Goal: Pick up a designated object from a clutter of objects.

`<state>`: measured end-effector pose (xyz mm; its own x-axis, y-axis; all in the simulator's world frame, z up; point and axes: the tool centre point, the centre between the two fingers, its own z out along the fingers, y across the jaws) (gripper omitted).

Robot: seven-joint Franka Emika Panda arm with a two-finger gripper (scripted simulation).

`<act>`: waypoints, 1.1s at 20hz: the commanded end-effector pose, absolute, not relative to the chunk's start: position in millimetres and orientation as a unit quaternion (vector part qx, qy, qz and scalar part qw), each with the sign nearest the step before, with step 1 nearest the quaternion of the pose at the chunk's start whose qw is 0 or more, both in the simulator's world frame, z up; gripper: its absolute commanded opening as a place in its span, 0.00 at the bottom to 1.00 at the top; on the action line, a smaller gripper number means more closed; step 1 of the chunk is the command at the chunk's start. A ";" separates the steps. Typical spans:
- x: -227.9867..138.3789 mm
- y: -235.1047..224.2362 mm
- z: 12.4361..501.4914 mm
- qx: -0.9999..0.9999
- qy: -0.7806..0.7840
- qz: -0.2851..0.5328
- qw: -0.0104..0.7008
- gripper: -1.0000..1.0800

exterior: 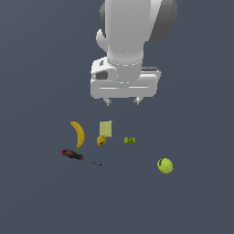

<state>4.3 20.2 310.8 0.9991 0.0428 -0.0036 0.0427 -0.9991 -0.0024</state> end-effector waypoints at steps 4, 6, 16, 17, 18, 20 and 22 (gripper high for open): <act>7.6 16.7 306.8 -0.999 -0.033 0.002 -0.001 0.96; 9.9 14.0 304.0 -0.999 -0.042 0.002 -0.002 0.96; 28.3 -8.3 279.5 -0.993 -0.113 0.005 -0.012 0.96; 30.7 -11.6 275.9 -0.992 -0.124 0.006 -0.013 0.96; 33.2 -15.0 272.1 -0.991 -0.134 0.006 -0.014 0.96; 38.3 -22.2 264.0 -0.987 -0.157 0.008 -0.016 0.96; 43.3 -29.5 255.7 -0.984 -0.179 0.009 -0.018 0.96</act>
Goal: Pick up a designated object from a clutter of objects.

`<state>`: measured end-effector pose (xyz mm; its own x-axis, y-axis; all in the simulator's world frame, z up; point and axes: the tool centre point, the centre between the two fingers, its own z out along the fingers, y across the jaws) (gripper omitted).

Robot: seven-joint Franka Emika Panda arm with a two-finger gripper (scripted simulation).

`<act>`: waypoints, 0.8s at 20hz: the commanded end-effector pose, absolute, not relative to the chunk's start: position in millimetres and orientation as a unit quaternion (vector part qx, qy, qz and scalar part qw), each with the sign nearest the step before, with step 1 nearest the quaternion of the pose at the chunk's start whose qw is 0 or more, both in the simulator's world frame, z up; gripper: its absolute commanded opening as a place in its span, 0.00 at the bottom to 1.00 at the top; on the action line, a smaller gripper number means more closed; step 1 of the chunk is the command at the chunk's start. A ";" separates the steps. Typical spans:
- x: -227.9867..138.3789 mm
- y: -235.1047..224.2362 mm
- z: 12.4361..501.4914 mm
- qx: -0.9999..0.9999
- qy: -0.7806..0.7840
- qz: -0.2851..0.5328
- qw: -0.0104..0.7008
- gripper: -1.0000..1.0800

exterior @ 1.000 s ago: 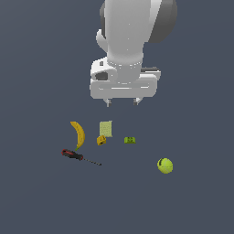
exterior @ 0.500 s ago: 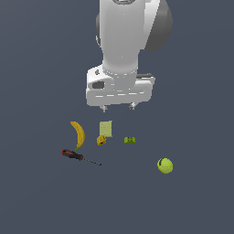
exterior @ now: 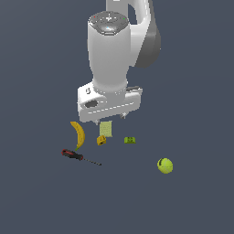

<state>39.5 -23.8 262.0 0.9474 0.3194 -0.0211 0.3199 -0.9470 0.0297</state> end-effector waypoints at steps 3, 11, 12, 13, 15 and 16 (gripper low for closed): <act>50.2 -40.5 242.9 0.977 0.213 -0.011 0.020 0.96; 66.1 -70.1 207.7 0.953 0.302 -0.015 0.021 0.96; 67.8 -73.8 203.1 0.950 0.313 -0.016 0.021 0.96; 69.4 -77.5 198.6 0.946 0.323 -0.016 0.021 0.96; 72.6 -84.9 189.4 0.938 0.345 -0.017 0.020 0.96; 74.0 -88.6 184.8 0.934 0.356 -0.017 0.020 0.96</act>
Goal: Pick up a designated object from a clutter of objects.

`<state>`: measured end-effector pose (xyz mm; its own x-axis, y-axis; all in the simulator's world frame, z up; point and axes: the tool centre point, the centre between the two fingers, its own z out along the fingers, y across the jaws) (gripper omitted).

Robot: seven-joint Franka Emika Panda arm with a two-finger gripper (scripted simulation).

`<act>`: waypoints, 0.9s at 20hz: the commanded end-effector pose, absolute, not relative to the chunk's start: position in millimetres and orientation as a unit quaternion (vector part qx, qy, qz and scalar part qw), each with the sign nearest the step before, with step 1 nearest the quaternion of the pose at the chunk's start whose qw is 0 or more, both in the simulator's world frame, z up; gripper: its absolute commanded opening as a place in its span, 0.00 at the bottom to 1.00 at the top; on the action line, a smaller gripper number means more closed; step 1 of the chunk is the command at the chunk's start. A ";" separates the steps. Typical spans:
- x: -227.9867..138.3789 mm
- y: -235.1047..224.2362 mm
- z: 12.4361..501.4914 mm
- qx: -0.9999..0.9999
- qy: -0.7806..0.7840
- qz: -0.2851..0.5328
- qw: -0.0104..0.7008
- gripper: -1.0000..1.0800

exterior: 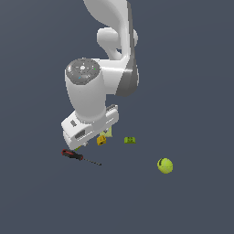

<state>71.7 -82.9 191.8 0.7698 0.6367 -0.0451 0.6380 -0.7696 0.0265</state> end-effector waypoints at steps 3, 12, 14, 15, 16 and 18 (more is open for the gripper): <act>78.1 -99.7 170.8 0.922 0.387 -0.017 0.018 0.96; 87.1 -132.7 128.1 0.878 0.479 -0.015 0.011 0.96; 88.4 -139.9 118.5 0.867 0.499 -0.013 0.010 0.96; 89.0 -143.4 113.7 0.861 0.508 -0.013 0.009 0.96; 89.5 -146.9 108.9 0.856 0.518 -0.012 0.008 0.96; 90.3 -153.4 100.2 0.845 0.535 -0.010 0.006 0.96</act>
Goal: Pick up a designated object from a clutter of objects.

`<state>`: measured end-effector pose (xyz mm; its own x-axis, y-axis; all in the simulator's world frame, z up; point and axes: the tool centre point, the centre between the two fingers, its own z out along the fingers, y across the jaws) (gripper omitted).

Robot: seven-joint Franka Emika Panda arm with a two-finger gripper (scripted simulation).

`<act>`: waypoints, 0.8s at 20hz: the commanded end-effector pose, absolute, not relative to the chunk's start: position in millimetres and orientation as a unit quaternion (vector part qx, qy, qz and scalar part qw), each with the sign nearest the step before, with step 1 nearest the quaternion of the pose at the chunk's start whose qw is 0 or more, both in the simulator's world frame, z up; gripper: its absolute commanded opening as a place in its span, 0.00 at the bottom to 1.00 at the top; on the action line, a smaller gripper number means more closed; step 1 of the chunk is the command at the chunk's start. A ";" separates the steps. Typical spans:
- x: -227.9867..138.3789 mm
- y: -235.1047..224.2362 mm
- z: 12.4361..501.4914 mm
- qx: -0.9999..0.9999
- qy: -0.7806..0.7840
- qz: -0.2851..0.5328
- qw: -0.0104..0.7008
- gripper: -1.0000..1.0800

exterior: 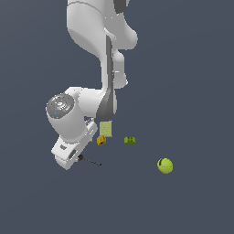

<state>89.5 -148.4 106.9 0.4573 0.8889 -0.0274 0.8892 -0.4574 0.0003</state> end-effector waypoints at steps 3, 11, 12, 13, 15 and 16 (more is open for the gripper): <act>91.1 -161.6 88.8 0.831 0.556 -0.007 0.004 0.96; 91.8 -175.6 69.2 0.806 0.593 -0.001 0.001 0.96; 91.8 -176.6 67.9 0.804 0.595 -0.001 0.001 0.96; 91.8 -177.4 66.8 0.802 0.597 -0.001 0.000 0.96; 91.8 -178.4 65.3 0.800 0.600 0.000 0.000 0.96; 91.8 -178.7 65.0 0.800 0.600 0.000 0.000 0.96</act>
<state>91.5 -178.2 65.8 0.2851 0.9585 -0.0011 0.9585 -0.2851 -0.0008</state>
